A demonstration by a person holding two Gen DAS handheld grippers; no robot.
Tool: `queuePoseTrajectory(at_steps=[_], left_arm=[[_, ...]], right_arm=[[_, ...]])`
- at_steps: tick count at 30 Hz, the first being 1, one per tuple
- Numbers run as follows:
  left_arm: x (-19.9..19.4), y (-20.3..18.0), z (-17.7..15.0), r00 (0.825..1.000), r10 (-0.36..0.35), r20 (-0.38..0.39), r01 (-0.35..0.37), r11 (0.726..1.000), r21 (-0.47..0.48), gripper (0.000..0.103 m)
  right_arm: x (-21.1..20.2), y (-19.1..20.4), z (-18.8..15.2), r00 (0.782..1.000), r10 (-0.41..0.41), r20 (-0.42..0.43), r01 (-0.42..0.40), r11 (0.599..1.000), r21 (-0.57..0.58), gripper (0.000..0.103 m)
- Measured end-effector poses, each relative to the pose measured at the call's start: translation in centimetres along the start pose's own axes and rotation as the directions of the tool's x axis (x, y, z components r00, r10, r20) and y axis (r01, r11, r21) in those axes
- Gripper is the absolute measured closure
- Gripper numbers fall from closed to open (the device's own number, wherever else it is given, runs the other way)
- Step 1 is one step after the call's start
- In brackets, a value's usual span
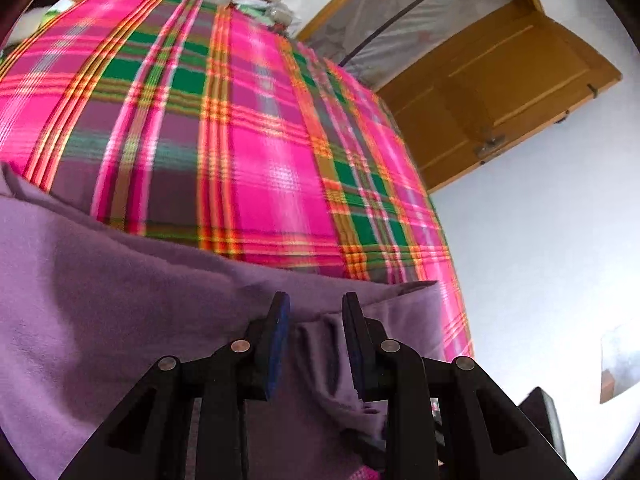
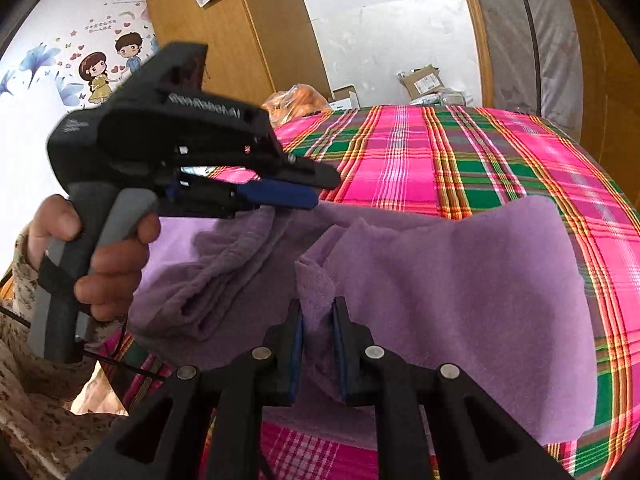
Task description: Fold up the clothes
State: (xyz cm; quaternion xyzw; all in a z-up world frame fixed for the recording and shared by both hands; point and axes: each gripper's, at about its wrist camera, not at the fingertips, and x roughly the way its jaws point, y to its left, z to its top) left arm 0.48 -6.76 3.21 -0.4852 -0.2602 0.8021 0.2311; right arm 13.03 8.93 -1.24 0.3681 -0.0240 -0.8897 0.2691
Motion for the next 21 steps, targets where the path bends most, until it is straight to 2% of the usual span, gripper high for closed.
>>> queuePoseTrajectory(at_steps=[4,13,18,21], left_arm=[[0.7,-1.4,-0.4,0.999,-0.020,-0.031,0.022,0.999,0.044,0.075],[2.1,-2.7,-1.7,0.996,-0.005,-0.088,0.013,0.997,0.082,0.075],[2.6,-3.1,-2.6,0.993,0.008,-0.114,0.005,0.993,0.114,0.075],[2.9,-3.0,-3.1,0.991,0.004,-0.135,0.011,0.994,0.108,0.075]], right_arm=[[0.1,0.3,0.0,1.000,0.016,-0.017,-0.017,1.000,-0.012,0.081],[-2.2,0.1,-0.1,1.000,-0.025,-0.009,0.025,0.999,-0.034,0.078],[-6.4,-2.0,-1.3,0.987,-0.158,0.037,0.159,0.987,-0.003,0.067],[-8.2,-3.7,-2.7,0.951,-0.306,0.044,0.304,0.952,0.043,0.059]])
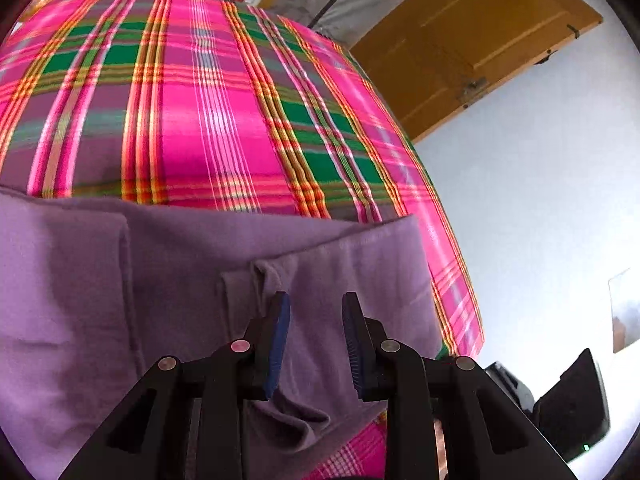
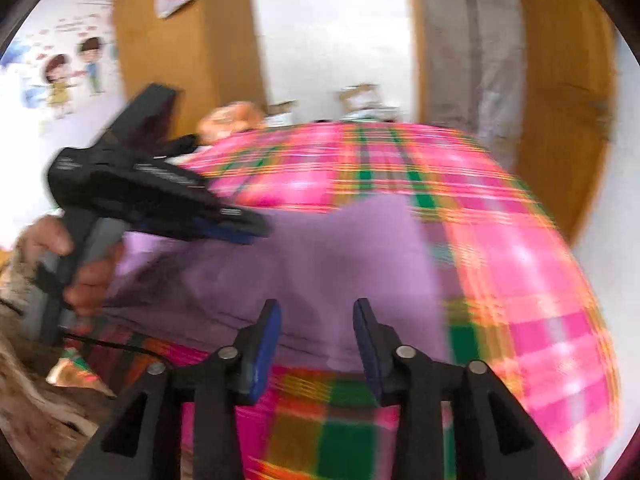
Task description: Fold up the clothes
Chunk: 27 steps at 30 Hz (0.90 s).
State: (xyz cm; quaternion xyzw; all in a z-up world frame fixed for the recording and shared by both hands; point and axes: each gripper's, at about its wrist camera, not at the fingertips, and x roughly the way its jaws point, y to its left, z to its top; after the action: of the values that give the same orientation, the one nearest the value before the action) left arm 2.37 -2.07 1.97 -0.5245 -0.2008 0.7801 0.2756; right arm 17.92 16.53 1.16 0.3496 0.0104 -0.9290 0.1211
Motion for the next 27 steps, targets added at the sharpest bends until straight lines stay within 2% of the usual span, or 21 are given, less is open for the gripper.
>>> queuePoseTrajectory(at_steps=[2,6,9,12,16,18,23,26,27], left_arm=[[0.0,0.2,-0.2,1.000,0.004,-0.003,-0.004,1.000,-0.005,0.075],[0.1,0.3,-0.5,1.000,0.023,-0.015,-0.023,1.000,-0.005,0.075],[0.1,0.2,-0.8,0.999,0.036,-0.017,-0.036,0.999,-0.004,0.075],[0.1,0.2,-1.1,0.999,0.041,-0.025,-0.041,0.999,-0.002,0.075],[-0.1,0.5,-1.5,0.999,0.043,-0.023,-0.043,0.999,-0.003,0.075],[-0.2,0.5,-1.6,0.999,0.043,-0.026,-0.043,0.999,0.005,0.075],[-0.4,0.7,-1.8,0.999,0.031,-0.027,-0.031,1.000,-0.002,0.075],[-0.6,0.8,-2.0,0.999,0.032,-0.028,-0.032,0.999,0.000,0.075],[-0.6,0.8,-2.0,0.999,0.032,-0.029,-0.032,0.999,0.001,0.075]], right_arm=[[-0.2,-1.1,-0.9,0.997,-0.077,-0.011,0.078,0.997,0.031,0.055],[0.0,-2.5,-2.1,0.990,-0.139,-0.030,0.141,0.986,0.086,0.052],[-0.2,-3.5,-2.3,0.991,-0.132,-0.016,0.132,0.977,0.170,0.051],[0.1,-4.5,-1.6,0.995,-0.090,0.033,0.080,0.970,0.228,0.051],[2.9,-4.8,-0.6,0.991,-0.132,-0.005,0.130,0.966,0.223,0.051],[3.5,-5.2,-1.0,0.983,-0.177,-0.042,0.182,0.953,0.242,0.050],[3.4,-6.0,-1.1,0.984,-0.171,-0.059,0.181,0.943,0.279,0.051],[3.1,-5.7,0.3,0.989,-0.148,-0.004,0.144,0.950,0.276,0.055],[3.4,-5.4,0.9,0.991,-0.137,0.001,0.132,0.956,0.261,0.063]])
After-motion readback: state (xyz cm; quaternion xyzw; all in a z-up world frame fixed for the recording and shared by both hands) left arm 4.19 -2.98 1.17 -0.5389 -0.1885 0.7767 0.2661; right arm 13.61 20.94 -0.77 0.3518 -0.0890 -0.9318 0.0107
